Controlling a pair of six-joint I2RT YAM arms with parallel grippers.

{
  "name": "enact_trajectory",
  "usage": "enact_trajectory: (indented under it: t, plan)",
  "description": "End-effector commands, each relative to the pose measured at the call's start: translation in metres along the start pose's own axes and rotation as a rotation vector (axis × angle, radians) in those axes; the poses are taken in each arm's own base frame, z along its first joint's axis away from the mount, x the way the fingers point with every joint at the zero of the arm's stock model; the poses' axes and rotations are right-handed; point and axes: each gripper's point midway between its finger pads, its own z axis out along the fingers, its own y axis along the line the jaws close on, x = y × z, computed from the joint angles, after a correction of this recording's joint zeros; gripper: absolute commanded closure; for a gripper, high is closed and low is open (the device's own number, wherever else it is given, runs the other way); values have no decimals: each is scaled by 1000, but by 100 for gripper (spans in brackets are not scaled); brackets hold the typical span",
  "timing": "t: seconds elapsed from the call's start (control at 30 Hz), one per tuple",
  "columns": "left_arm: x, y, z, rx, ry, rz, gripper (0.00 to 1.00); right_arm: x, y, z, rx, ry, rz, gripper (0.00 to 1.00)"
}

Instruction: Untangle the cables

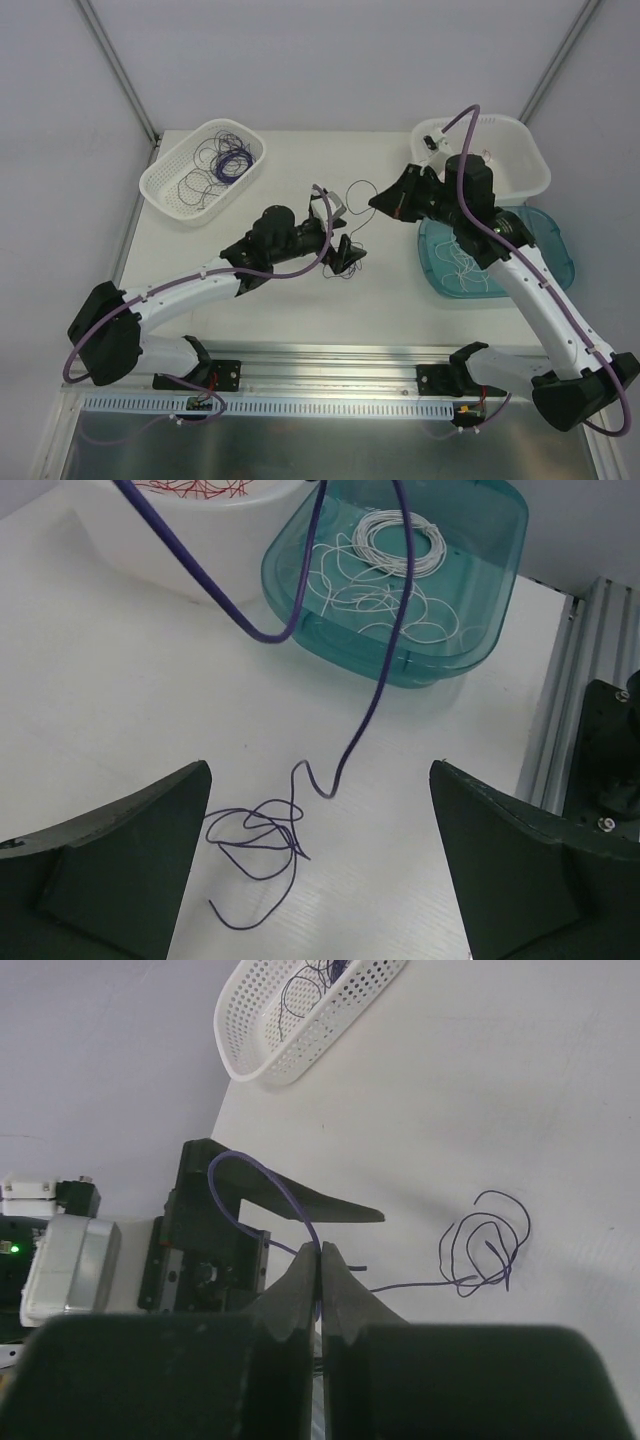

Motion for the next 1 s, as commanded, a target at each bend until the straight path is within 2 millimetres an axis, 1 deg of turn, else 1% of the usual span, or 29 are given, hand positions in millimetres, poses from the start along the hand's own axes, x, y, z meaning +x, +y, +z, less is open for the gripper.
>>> enact_trajectory:
  t: [0.0, 0.03, 0.07, 0.1, 0.13, 0.17, 0.23, 0.27, 0.3, 0.33, 0.37, 0.4, 0.43, 0.5, 0.53, 0.6, 0.63, 0.7, 0.77, 0.8, 0.9, 0.93, 0.97]
  plan:
    - [-40, 9, 15, -51, -155, 71, 10, -7, 19, -9, -70, -46, 19, 99]
    - [-40, 8, 17, -49, -161, 72, 12, -6, 20, -9, -73, -45, 23, 99]
    - [-37, 8, 22, -48, -153, 71, 24, -4, 18, -8, -72, -46, 28, 99]
    - [-36, 7, 24, -43, -153, 63, 33, -4, 19, -10, -76, -49, 29, 99]
    - [-39, 5, 25, -31, -157, 57, 44, -3, 19, -10, -74, -46, 30, 99]
    - [-38, 3, 26, -20, -154, 47, 70, 0, 16, -9, -67, -39, 33, 99]
    - [-42, -1, 24, -3, -162, 21, 93, 2, 13, -9, -59, -36, 33, 99]
    - [-48, -3, 20, -7, -176, 13, 100, 4, 11, -9, -51, -28, 34, 99]
    - [-46, -2, 18, -19, -159, -18, 100, 8, 6, -8, -36, -19, 29, 95]
    - [-52, 0, 15, -36, -162, -30, 100, 9, 2, -7, -17, -19, 27, 92]
    - [-58, 3, 9, -66, -165, -42, 100, 15, -5, -6, 14, 2, 26, 87]
    - [-59, 6, 6, -90, -157, -61, 100, 19, -12, -6, 41, 10, 16, 80]
    - [-56, 10, 3, -120, -115, -84, 100, 22, -20, -5, 68, 18, 14, 68]
    - [-61, 18, -4, -181, -102, -139, 100, 29, -36, -4, 123, 25, 9, 60]
    - [-60, 20, -8, -202, -77, -162, 100, 36, -48, -2, 157, 37, 15, 55]
    - [-67, 22, -14, -228, -87, -199, 100, 42, -60, 1, 183, 42, 20, 53]
    - [-71, 21, -18, -232, -92, -207, 100, 53, -73, 5, 215, 60, 32, 53]
    - [-75, 20, -22, -240, -100, -244, 100, 61, -84, 14, 231, 75, 34, 52]
    - [-77, 19, -24, -245, -96, -269, 100, 73, -95, 24, 236, 101, 47, 52]
    - [-82, 23, -26, -273, -108, -289, 100, 79, -100, 30, 235, 115, 55, 52]
    - [-82, 30, -29, -321, -95, -307, 100, 93, -106, 46, 194, 131, 73, 52]
    - [-87, 30, -30, -325, -104, -310, 100, 99, -105, 50, 172, 146, 76, 52]
    - [-89, 30, -31, -324, -110, -315, 100, 100, -105, 56, 149, 140, 71, 52]
